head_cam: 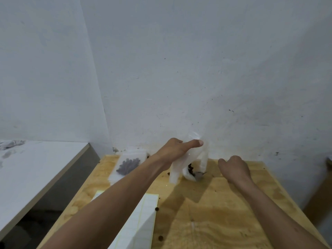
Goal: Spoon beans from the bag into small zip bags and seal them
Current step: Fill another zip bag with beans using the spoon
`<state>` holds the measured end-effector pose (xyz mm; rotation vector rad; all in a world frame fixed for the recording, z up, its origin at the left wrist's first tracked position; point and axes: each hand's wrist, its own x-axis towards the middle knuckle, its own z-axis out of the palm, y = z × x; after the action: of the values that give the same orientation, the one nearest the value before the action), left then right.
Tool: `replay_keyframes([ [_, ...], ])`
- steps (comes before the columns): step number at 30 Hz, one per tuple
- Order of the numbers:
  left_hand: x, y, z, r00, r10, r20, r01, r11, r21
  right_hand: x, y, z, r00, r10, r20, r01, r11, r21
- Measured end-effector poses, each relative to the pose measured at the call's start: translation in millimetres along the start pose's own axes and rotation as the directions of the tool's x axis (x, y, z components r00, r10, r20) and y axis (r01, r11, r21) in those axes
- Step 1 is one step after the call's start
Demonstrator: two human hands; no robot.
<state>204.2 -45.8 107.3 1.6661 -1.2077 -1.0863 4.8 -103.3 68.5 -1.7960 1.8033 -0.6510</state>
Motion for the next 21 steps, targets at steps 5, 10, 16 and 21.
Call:
replay_keyframes([
  [5,7.0,-7.5,-3.1,0.999,-0.034,-0.010,0.034,0.999,0.031,-2.3,18.6,17.5,0.995,0.099,0.020,-0.101,0.984,0.144],
  [10,5.4,-18.8,-9.7,0.999,-0.037,-0.011,0.037,0.999,0.021,-2.6,21.1,26.9,0.998,0.065,0.026,-0.070,0.966,0.250],
  [16,-0.8,-37.4,-26.3,0.994,-0.010,-0.109,0.026,0.988,0.154,-4.1,11.9,19.8,0.994,0.046,0.101,-0.082,0.918,0.388],
  [21,-11.8,-45.0,-35.4,0.989,0.090,-0.120,-0.058,0.968,0.246,-1.4,4.0,6.4,0.994,0.026,0.105,-0.069,0.900,0.431],
])
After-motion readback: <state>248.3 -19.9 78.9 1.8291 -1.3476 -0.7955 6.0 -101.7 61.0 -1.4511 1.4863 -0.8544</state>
